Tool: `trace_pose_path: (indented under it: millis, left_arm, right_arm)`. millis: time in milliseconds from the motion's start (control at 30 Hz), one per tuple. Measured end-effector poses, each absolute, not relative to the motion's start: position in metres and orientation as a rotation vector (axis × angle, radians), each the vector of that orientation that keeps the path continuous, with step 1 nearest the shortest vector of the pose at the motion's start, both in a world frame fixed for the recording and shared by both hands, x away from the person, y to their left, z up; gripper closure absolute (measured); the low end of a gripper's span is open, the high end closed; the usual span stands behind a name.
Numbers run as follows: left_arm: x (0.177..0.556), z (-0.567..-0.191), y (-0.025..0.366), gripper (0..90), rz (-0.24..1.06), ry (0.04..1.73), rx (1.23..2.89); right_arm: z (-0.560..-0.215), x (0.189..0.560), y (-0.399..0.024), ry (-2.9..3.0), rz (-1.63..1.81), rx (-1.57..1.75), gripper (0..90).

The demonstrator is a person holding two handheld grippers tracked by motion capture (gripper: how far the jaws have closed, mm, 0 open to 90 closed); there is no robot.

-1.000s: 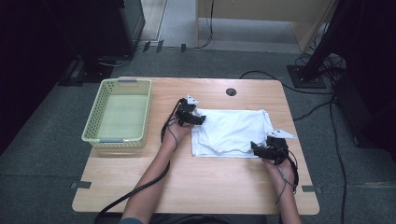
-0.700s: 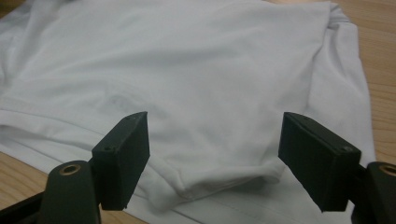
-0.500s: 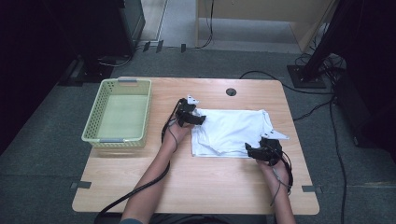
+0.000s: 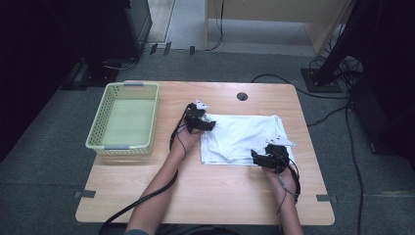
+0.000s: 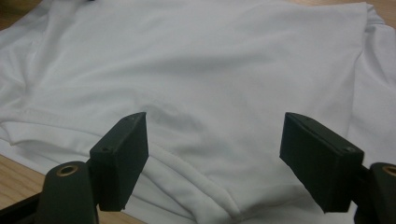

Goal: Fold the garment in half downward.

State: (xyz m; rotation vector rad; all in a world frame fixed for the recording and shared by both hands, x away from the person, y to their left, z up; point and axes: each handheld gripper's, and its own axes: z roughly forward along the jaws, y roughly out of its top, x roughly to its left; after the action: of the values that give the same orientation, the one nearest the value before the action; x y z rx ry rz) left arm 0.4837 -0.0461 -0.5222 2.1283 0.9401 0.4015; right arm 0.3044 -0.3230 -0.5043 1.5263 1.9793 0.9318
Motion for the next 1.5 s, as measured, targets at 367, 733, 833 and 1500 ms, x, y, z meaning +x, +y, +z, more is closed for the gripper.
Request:
trace_pose_path:
  millis: [367, 733, 833, 1500]
  left_arm:
    - [0.483, -0.522, -0.046, 21.8, 0.402, 0.943, 2.125]
    - [0.483, -0.522, -0.046, 21.8, 0.403, 0.944, 2.125]
    - [0.483, -0.522, -0.046, 21.8, 0.403, 0.945, 2.125]
    - [0.486, -0.522, -0.041, 7.1, 0.317, 0.951, 2.113]
  right_arm:
    - [-0.507, 0.305, -0.310, 1.980, 0.978, 1.517, 23.5]
    - [-0.510, 0.307, -0.295, 1.990, 1.010, 1.497, 24.5]
    - [-0.510, 0.307, -0.291, 1.989, 1.013, 1.486, 24.6]
    - [-0.514, 0.308, -0.271, 2.029, 1.040, 1.461, 26.0]
